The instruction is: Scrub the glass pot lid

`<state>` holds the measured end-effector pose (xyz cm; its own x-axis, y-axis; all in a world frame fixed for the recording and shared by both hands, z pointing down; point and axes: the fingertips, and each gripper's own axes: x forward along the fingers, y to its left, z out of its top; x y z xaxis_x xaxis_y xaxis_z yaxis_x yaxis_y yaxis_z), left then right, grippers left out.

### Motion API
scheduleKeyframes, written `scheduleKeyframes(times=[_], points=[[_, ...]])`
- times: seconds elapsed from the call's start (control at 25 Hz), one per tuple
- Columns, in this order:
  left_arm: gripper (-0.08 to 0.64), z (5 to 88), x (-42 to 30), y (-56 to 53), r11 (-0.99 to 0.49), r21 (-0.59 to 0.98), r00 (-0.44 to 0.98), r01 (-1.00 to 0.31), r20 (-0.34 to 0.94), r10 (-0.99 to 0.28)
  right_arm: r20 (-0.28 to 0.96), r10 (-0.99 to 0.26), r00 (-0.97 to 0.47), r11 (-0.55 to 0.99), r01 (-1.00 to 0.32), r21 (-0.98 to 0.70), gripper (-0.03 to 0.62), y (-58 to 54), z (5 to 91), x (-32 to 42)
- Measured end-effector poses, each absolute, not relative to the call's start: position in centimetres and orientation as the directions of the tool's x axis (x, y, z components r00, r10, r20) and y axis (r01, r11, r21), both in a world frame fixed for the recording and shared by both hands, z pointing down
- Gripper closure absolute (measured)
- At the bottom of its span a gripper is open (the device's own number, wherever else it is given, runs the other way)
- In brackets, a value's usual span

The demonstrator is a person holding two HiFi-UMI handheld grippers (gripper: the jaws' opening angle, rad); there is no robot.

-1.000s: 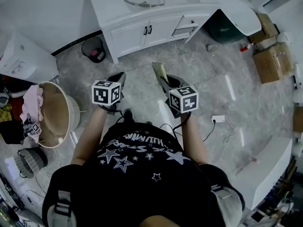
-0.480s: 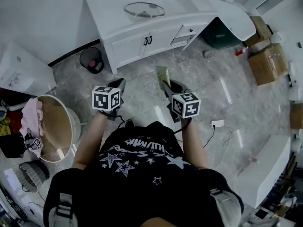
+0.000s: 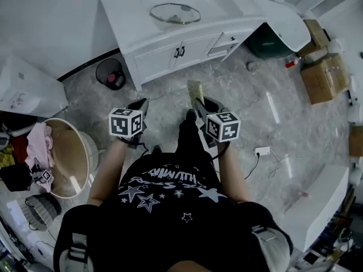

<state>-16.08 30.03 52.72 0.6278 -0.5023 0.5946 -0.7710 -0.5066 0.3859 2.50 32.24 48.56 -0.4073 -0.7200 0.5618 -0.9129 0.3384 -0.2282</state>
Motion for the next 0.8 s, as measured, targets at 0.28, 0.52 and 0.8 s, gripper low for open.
scheduleKeyframes(times=[0.28,0.52,0.8], points=[[0.546,53.1,-14.3,23.6,-0.430,0.361,0.557,-0.828,0.623,-0.549,0.529,-0.704,-0.473,0.394,-0.881,-0.263,0.526,23.5,49.3,5.4],[0.546,52.5,-10.8,17.6,-0.377,0.332,0.501,-0.864,0.638,-0.586,0.519,-0.673,-0.527,0.441,-0.849,-0.291,0.526,15.3,49.1,9.9],[0.546,52.0,-5.9,12.4,-0.328,0.313,0.453,-0.891,0.645,-0.616,0.517,-0.621,-0.589,0.501,-0.806,-0.316,0.526,8.2,49.5,14.6]])
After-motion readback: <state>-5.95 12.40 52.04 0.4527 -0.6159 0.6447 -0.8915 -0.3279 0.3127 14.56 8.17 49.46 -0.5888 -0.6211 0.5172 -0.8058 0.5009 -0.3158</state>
